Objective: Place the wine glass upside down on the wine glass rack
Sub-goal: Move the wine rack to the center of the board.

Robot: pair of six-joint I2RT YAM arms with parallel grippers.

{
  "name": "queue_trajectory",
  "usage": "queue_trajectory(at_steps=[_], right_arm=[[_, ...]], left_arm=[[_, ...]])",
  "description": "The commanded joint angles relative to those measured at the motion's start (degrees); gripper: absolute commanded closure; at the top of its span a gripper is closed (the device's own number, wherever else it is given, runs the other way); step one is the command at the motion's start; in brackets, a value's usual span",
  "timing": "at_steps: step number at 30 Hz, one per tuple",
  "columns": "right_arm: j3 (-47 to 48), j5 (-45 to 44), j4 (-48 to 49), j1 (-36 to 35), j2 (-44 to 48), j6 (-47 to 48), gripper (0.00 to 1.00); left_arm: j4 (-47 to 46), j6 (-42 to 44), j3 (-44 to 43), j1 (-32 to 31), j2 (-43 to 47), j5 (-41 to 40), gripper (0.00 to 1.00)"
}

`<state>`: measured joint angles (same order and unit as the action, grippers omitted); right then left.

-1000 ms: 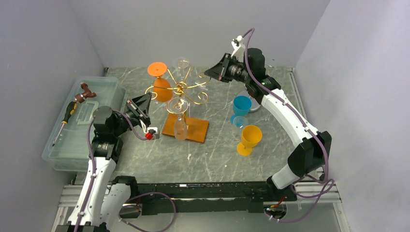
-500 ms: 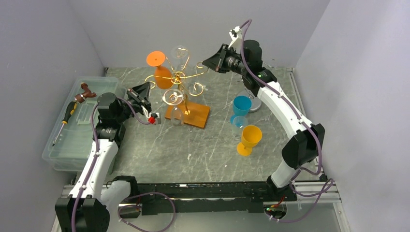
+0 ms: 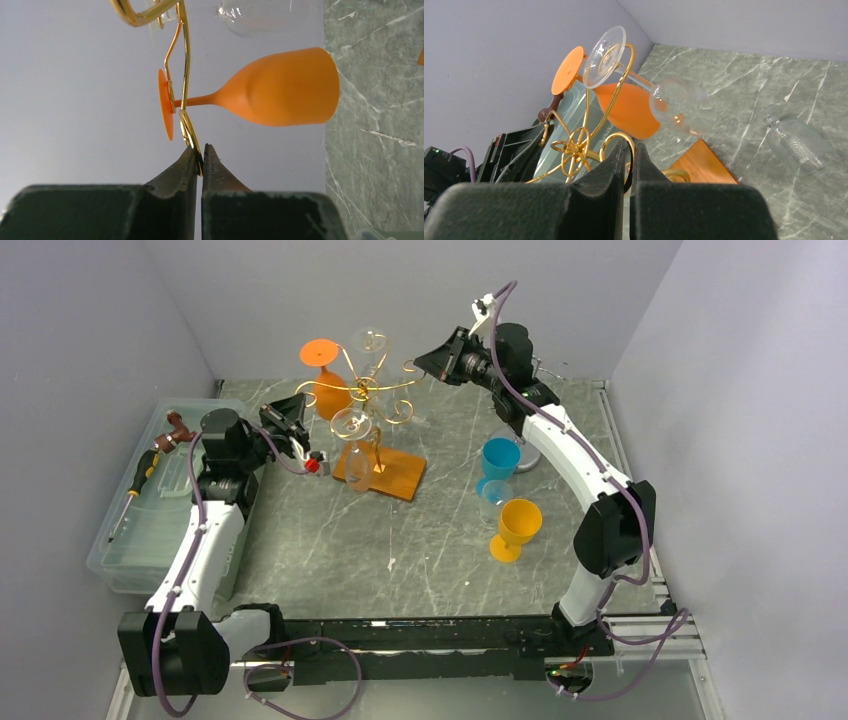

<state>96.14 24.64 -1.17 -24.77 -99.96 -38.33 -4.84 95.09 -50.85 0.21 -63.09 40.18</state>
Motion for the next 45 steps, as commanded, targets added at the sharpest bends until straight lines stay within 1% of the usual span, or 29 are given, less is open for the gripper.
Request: queue_trajectory(at_steps=[1,3,6,8,11,15,16,20,22,23,24,27,29,30,31,32,33,37,38,45], right_arm=[[-2.37,10.97,6.98,-3.7,0.89,0.31,1.0],[-3.58,10.49,6.84,-3.7,1.15,0.28,1.0],[-5.75,10.32,7.0,-3.53,1.5,0.58,0.96],[-7.7,9.83,7.4,-3.31,2.04,0.43,0.91],[-9.87,9.56,7.78,-2.85,2.92,0.29,0.83],[-10.0,8.9,7.07,-2.51,3.71,0.76,0.67],[-9.54,8.86,6.75,-2.48,3.72,0.91,0.65],[-7.88,8.61,5.41,-2.32,3.49,1.24,0.6],[-7.25,8.37,4.77,-2.34,3.31,1.33,0.59],[-7.07,8.21,4.52,-2.3,3.22,1.39,0.59],[-6.88,7.96,4.26,-2.29,3.14,1.49,0.59],[-7.03,7.52,3.86,-1.8,2.83,1.68,0.59],[-7.33,7.61,3.83,-1.4,2.5,1.69,0.59],[-7.55,7.61,3.85,-1.2,2.31,1.75,0.59],[-7.73,7.66,3.89,-0.85,2.18,1.93,0.59],[-7.8,7.55,3.79,-0.61,1.99,2.05,0.59],[-7.7,7.59,3.71,-0.36,1.75,2.14,0.59],[-6.87,7.96,3.25,0.31,0.77,2.66,0.58],[-6.52,7.89,2.87,0.46,0.57,2.86,0.57],[-4.61,8.05,1.77,1.48,-0.41,3.44,0.49]], left_arm=[[-3.54,2.69,-3.03,-0.56,-1.87,0.81,1.0],[-2.01,3.15,-3.03,-0.48,-1.82,0.69,1.0],[-1.33,3.56,-1.87,-0.47,-0.96,1.13,0.97],[-1.48,3.7,-0.86,-0.47,-0.13,1.8,0.91],[-0.51,3.16,-0.07,-0.47,1.1,2.42,0.69],[4.29,2.4,-1.09,-0.47,2.6,2.63,0.48],[5.44,1.98,-1.33,-0.47,2.96,2.55,0.45],[8.05,1.2,-1.37,-0.47,4.06,1.78,0.42],[9.77,1.15,-1.63,-0.47,4.5,1.54,0.39],[11.16,1.34,-1.89,-0.47,4.62,1.51,0.35],[12.19,1.41,-2.04,-0.39,4.72,1.55,0.34],[12.64,1.48,-1.99,-0.38,4.73,1.67,0.33],[12.03,0.06,-2.29,-0.38,4.74,1.65,0.32],[12.12,-0.9,-2.88,-0.38,4.61,1.32,0.27],[12.77,-1.87,-3.65,-0.38,4.44,1.05,0.18],[13.42,-2.92,-4.46,-0.38,4.34,0.79,0.06],[14.05,-4.07,-5.12,-0.38,4.36,0.51,0.01],[14.16,-8.71,-5.55,-0.38,5.54,-0.73,0.01],[14.11,-9.19,-5.26,0.72,5.93,-1.1,0.01],[12.34,-13.92,-3.9,1.55,9.58,-4.67,0.01]])
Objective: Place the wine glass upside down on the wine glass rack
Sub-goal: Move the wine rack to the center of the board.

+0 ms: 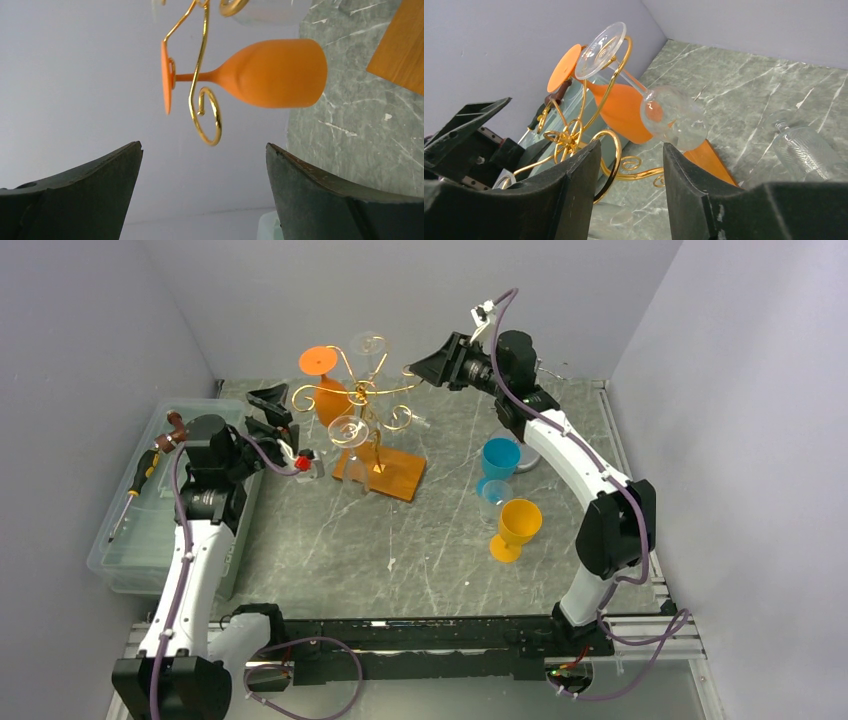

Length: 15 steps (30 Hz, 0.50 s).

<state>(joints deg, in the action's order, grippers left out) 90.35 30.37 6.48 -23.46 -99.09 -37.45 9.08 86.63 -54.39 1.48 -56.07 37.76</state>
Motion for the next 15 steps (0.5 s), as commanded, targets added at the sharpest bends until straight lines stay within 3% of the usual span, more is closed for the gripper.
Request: queue_trajectory(at_steps=[1,6,15], right_arm=[[1.31,2.41,-5.8,0.17,-1.24,2.56,0.48],[2.43,1.43,-7.32,0.25,-0.86,3.55,0.37],[4.9,-1.21,-10.34,0.81,0.95,5.45,0.16]], left_arm=[[-1.75,-6.06,-0.36,0.29,3.08,-2.77,0.01],[-3.37,-9.06,-0.39,0.33,5.1,-5.47,0.01],[2.57,-19.13,-7.12,0.29,6.33,-5.95,0.01]])
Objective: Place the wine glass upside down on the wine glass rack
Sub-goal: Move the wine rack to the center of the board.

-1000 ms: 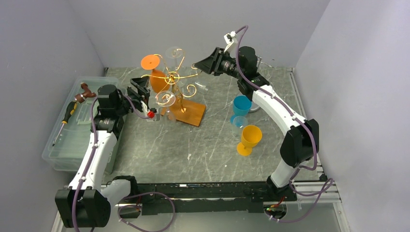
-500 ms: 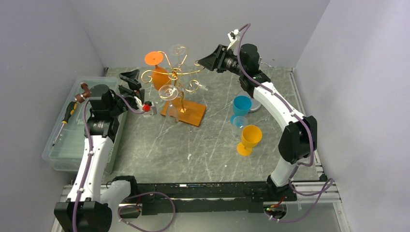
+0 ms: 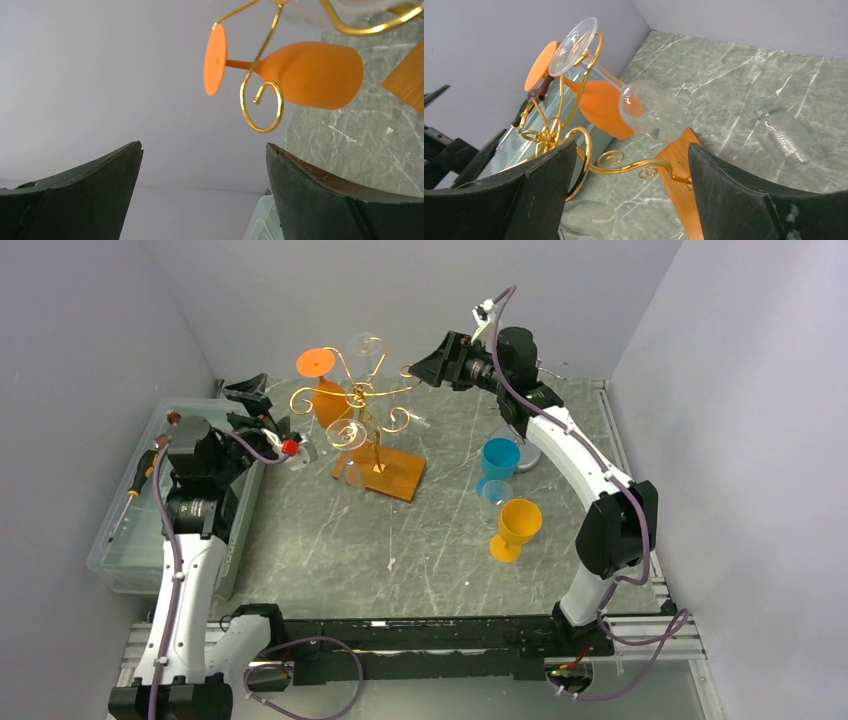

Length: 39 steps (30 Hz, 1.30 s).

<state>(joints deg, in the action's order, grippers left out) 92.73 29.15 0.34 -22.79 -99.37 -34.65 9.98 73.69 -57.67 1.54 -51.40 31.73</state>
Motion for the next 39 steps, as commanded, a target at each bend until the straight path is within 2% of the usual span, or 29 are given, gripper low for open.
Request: queue_trajectory(at_steps=[1,25,39], right_arm=[[2.73,0.09,-4.25,0.3,1.36,2.66,0.15],[8.22,1.24,-4.24,1.96,-2.18,1.27,0.14],[7.68,0.75,-5.35,2.85,-0.78,2.14,0.15]], left_arm=[[1.85,-6.61,-4.0,0.23,1.91,0.42,0.01],[3.68,-5.2,-1.93,0.27,4.32,3.24,0.01],[4.2,-5.19,-2.23,0.22,4.9,4.91,0.01]])
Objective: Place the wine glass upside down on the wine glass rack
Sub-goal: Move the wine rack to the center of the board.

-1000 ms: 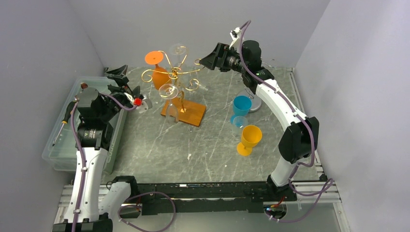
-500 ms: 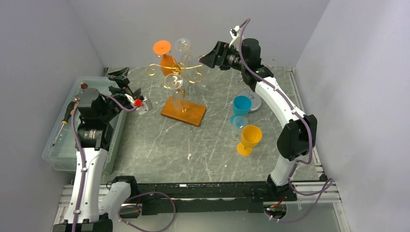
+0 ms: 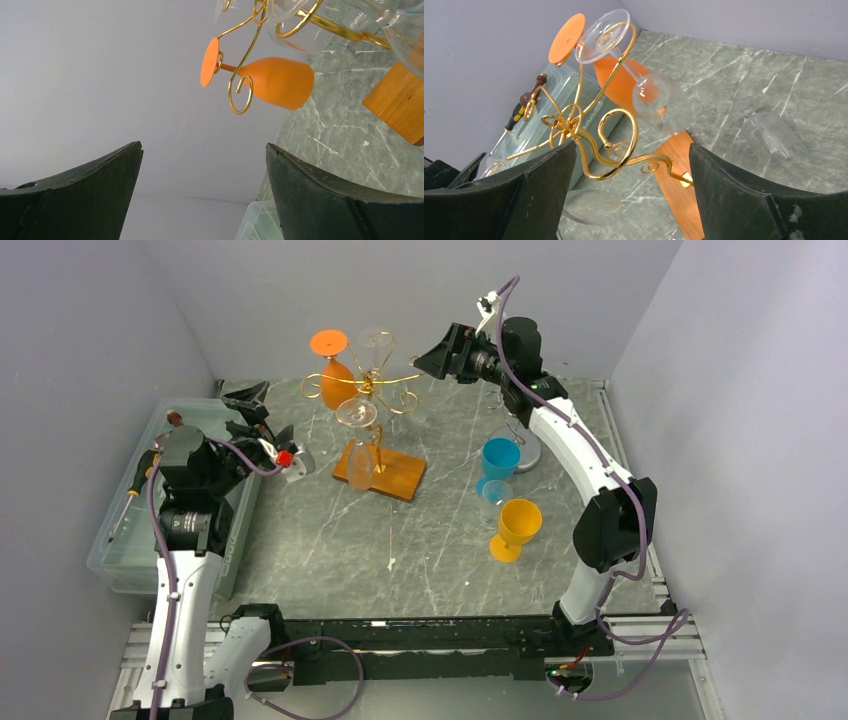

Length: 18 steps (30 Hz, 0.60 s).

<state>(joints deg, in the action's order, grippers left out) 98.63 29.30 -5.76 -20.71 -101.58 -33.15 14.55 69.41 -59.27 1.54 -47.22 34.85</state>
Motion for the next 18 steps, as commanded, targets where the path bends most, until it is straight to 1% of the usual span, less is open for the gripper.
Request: queue_trajectory(at_steps=[1,9,11,15,18], right_arm=[[1.63,0.51,0.79,1.03,1.75,0.63,0.15],[-2.42,-1.64,0.82,3.96,7.68,0.65,0.12],[-4.77,-2.54,0.96,4.71,9.86,0.6,0.12],[-11.02,-7.14,0.62,5.77,15.16,0.25,0.12],[-16.68,-11.33,0.53,5.7,19.52,-0.97,0.16]], left_arm=[[-0.23,-1.07,-0.73,0.24,0.79,1.88,0.01],[-0.03,-3.44,-1.45,0.28,1.17,0.91,0.01],[-0.28,-4.02,-1.53,0.22,1.25,0.75,0.01],[0.31,-4.43,-2.05,0.26,1.43,1.04,0.01],[0.4,-4.67,-2.25,0.24,1.65,0.95,0.01]])
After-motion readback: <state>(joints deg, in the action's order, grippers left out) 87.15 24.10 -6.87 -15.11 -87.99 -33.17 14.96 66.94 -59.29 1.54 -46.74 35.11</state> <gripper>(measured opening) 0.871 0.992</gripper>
